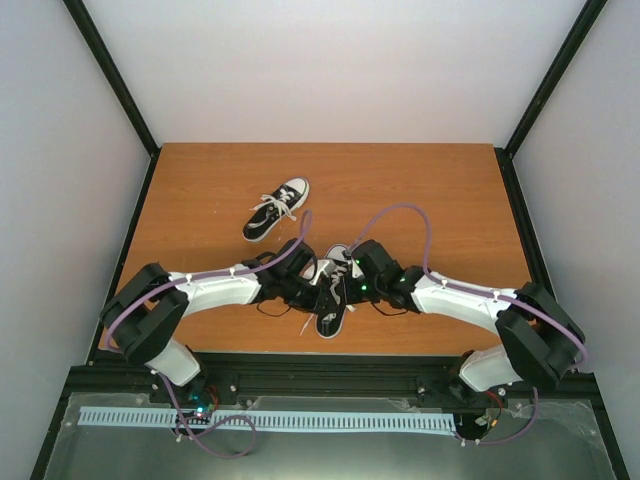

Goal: Tie the shoes
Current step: Cross the shoelace with the shoelace.

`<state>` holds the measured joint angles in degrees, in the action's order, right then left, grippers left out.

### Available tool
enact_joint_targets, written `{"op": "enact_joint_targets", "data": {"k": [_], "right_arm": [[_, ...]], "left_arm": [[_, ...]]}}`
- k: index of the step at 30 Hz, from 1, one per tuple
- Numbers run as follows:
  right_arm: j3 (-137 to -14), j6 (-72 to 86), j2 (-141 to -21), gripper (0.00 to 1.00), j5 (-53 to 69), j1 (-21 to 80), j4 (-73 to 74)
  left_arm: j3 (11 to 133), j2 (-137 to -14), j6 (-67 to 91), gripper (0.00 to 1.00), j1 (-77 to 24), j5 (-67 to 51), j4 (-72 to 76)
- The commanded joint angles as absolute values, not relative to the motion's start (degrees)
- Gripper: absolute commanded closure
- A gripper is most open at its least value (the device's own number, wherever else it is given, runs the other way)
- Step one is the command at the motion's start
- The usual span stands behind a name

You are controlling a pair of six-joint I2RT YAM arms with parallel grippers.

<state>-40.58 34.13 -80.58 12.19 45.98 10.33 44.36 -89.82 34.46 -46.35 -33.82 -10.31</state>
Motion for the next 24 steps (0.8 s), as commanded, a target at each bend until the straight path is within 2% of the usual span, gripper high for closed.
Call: {"op": "enact_joint_targets", "data": {"k": [1, 3, 7, 9, 11, 15, 24], "right_arm": [[-39.33, 34.9, -79.67, 0.97, 11.22, 46.41, 8.62], [-38.55, 35.34, -78.95, 0.97, 10.63, 46.41, 8.62], [-37.51, 36.01, -77.98, 0.97, 10.41, 46.41, 8.45], [-37.29, 36.17, -77.92, 0.97, 10.16, 46.41, 8.52], [-37.23, 36.29, -77.98, 0.97, 10.19, 46.41, 8.26], [-37.22, 36.38, -78.35, 0.97, 10.27, 46.41, 7.86], [-37.19, 36.38, -78.66, 0.97, 10.6, 46.41, 7.38]], "left_arm": [[45.25, -84.25, 34.07, 0.75, -46.85, -28.58, -11.7], [45.61, -80.63, 33.11, 0.63, -46.76, -25.06, -14.28], [45.82, -76.25, 32.88, 0.5, -46.08, -21.05, -17.22], [45.92, -76.14, 33.25, 0.48, -45.32, -20.67, -17.18], [46.0, -77.4, 33.44, 0.48, -44.47, -21.14, -16.77], [45.57, -80.97, 34.45, 0.56, -43.04, -24.91, -13.92], [46.96, -86.01, 34.56, 0.6, -42.75, -27.56, -10.46]]}}
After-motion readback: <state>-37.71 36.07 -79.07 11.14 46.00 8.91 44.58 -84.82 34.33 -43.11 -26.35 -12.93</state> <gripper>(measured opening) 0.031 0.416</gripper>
